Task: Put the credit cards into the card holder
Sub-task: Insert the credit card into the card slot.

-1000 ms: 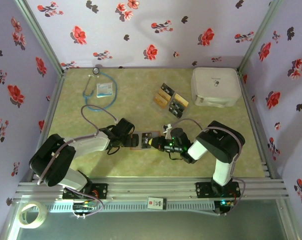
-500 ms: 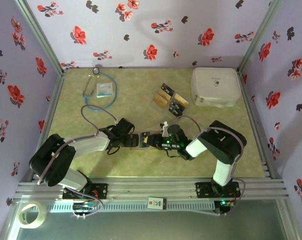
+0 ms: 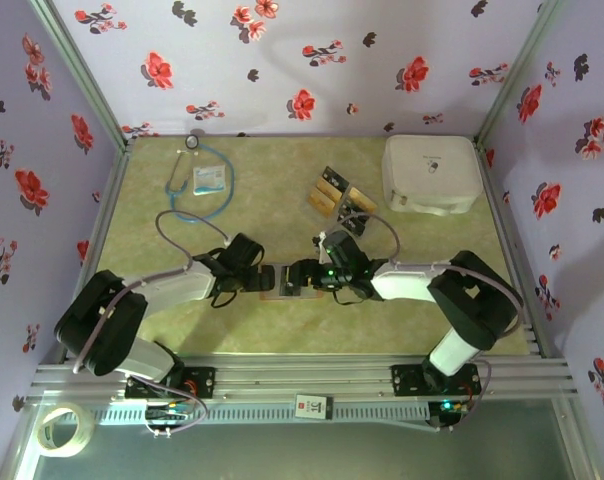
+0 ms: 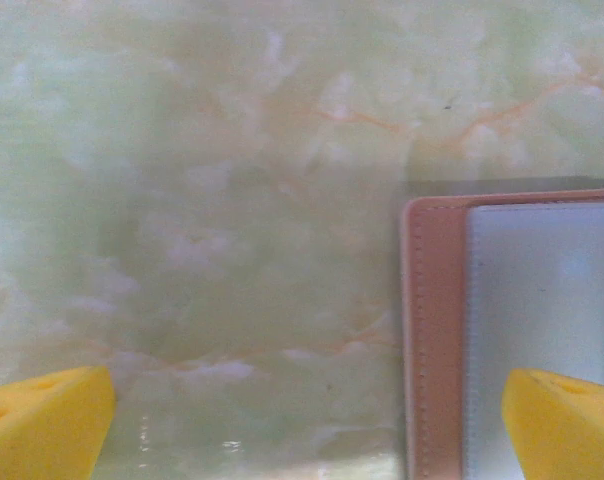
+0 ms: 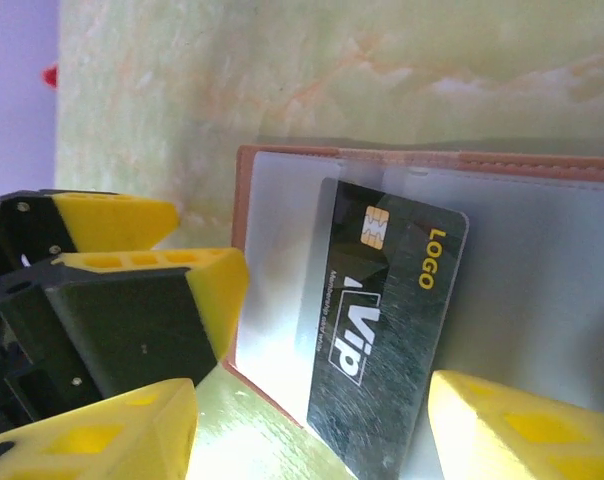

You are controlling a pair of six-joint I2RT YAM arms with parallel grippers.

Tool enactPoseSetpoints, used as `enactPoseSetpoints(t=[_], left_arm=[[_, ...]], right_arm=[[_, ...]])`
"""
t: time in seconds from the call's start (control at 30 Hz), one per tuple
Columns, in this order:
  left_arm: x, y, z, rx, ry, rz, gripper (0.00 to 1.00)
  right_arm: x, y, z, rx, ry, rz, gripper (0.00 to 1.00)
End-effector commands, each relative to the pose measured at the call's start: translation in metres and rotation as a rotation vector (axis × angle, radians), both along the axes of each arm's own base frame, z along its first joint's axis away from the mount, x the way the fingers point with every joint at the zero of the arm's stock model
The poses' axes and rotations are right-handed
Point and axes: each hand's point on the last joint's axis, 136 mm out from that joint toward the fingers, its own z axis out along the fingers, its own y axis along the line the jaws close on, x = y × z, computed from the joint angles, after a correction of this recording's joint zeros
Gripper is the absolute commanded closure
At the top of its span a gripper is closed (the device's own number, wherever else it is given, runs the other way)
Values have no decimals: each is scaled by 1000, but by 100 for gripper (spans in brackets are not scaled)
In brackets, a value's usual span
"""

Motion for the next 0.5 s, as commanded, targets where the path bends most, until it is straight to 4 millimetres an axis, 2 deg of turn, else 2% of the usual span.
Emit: enactPoseSetpoints(t=[0.0,0.07,0.2,0.27,0.37,0.47], left_arm=[[-4,11,9,0,15,29,0],[-3,16,14,-3,8,42,0],[-7,38,15,41,22,106,0],[-10,47,12,69,34,130,0],[-14,54,7,91,54,143,0],[-14,56,4,108,66,142,0]], right_arm=[[0,-16,3,-132,-38,10,37],[4,-25,4,-200,-51,-3,39],[9,-44,-1,-357,-66,-14,46],[12,-46,-1,-399,-76,-7,55],[14,-45,-4,-437,-76,8,73],[16,-39,-5,-447,-76,24,84]])
